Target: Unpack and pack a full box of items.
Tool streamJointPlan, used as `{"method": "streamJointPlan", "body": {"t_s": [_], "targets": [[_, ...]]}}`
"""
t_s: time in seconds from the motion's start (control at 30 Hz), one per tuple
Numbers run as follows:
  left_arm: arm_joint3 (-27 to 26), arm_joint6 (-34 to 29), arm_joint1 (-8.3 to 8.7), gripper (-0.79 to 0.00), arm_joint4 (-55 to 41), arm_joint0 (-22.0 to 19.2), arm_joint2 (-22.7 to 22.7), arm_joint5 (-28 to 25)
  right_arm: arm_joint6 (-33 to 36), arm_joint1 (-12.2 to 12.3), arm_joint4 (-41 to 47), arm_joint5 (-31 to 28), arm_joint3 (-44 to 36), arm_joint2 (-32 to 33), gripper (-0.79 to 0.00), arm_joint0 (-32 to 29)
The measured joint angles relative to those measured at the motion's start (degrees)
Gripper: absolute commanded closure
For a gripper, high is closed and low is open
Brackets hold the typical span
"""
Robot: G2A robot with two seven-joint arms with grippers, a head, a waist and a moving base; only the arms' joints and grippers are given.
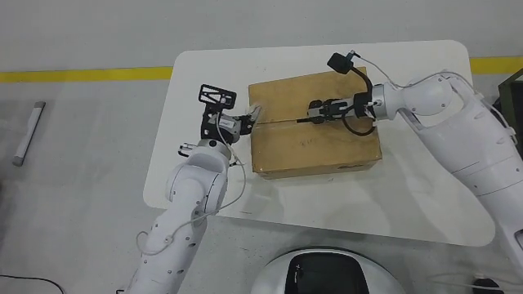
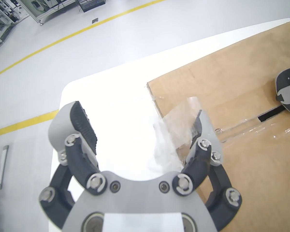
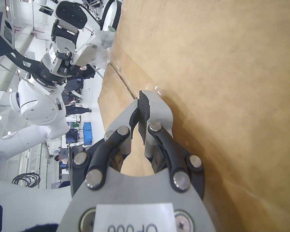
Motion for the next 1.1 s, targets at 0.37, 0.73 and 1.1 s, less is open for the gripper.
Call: {"method": "streamJointPlan", "body": {"t_s": [0.37,0.73,1.1], "targets": [[-0.1,-0.3,-1.05,-0.785,3.0,-0.3,2.4,0.0,2.2,2.7,-2.3,0.9,-4.2,8.2,0.000,-1.3],[0.3,-0.3,-2.64,-0.785,4.8,-1.7,6.7,0.3,0.7,5.7,-2.8,2.0,-7.0,18.6,0.000,-8.5],[2.5,-0.6,-5.04,-0.785,6.1,-4.6,12.4,1.7,0.8,7.8,-2.4,2.2,-10.3,25.5,0.000,-16.0]]}}
